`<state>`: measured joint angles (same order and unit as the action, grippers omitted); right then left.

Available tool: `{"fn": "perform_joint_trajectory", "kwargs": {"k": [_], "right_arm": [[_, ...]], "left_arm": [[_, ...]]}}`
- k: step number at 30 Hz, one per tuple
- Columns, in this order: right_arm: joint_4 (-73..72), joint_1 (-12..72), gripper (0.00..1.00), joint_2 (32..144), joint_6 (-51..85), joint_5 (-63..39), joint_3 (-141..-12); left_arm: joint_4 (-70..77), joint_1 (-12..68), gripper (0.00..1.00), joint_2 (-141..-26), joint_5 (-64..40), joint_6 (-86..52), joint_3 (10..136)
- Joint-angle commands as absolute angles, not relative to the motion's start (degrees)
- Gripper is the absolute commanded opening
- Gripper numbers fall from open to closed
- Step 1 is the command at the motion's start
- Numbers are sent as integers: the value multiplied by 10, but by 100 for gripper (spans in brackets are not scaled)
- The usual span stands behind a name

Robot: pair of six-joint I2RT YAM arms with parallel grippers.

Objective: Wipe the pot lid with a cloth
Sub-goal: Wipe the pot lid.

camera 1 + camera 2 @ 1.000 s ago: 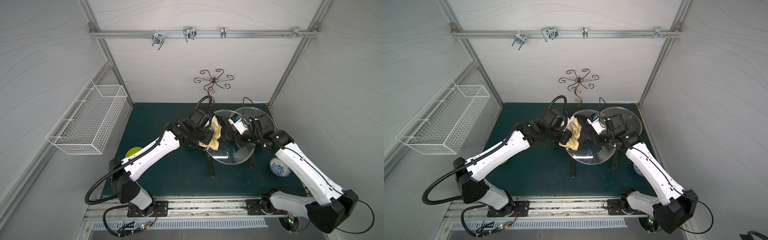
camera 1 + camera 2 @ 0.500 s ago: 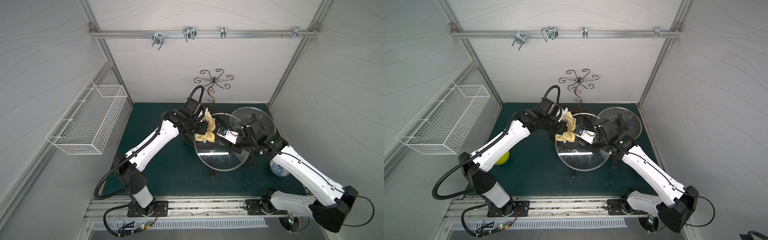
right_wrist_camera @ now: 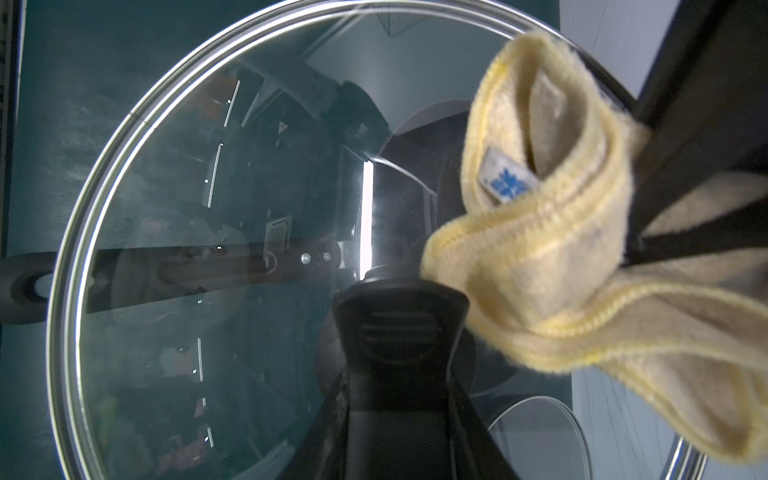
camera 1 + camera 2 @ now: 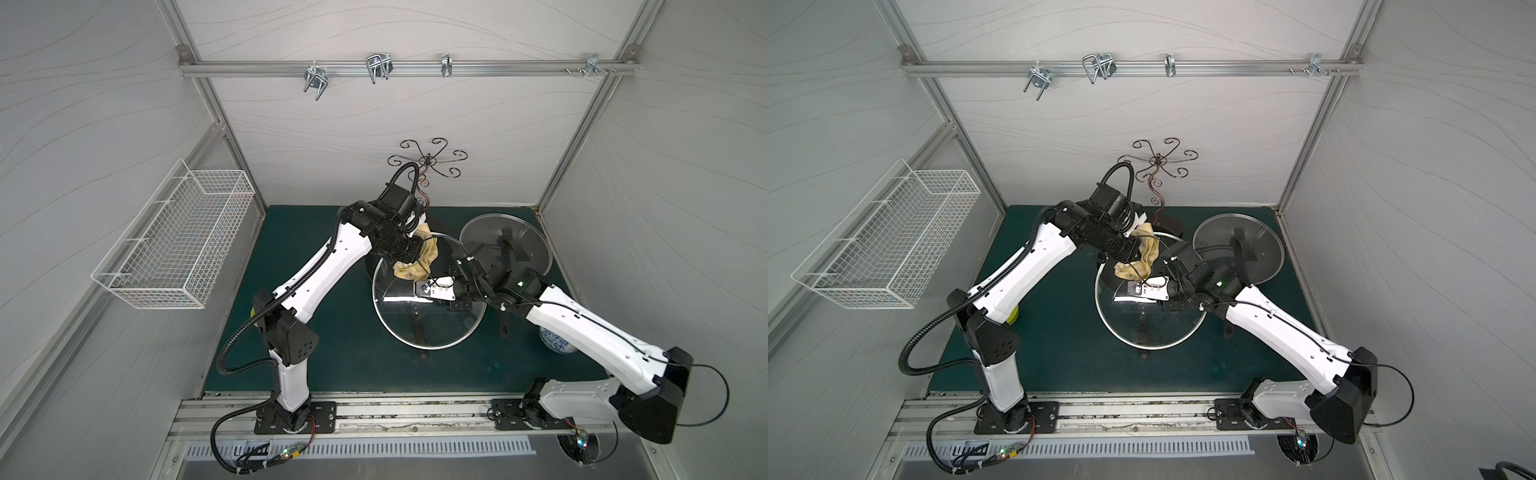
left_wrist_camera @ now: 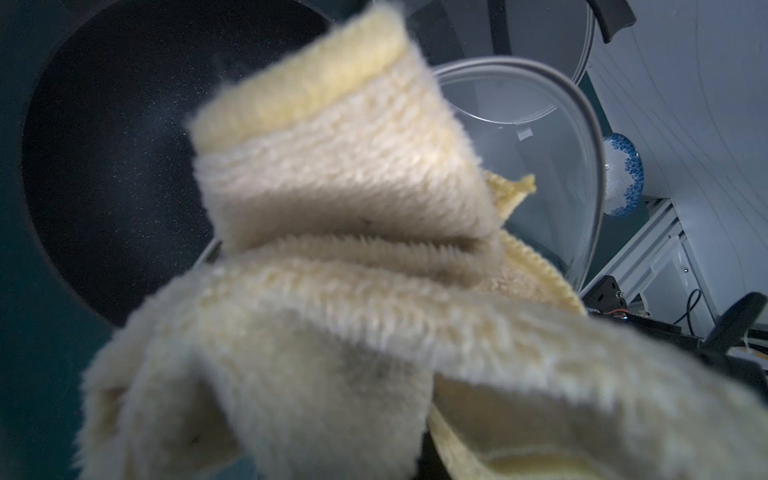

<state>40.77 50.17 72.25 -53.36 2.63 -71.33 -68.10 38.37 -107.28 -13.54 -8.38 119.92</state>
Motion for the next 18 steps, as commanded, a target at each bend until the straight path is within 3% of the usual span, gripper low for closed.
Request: {"fn": "perform_joint_trajectory", "kwargs": {"k": [1,12,18], "right_arm": [[307,523,0,715,-569,12,-770],[299,548,0,741,-571,7,-794],[291,545,0,737,-564,23,-784]], "left_arm": [[-719,397,0,-1099,-163,-59,1243],[-739,426,0,-1146,-209,-46,1287],[-730,420,0,-1139,-181,-52,1285]]}}
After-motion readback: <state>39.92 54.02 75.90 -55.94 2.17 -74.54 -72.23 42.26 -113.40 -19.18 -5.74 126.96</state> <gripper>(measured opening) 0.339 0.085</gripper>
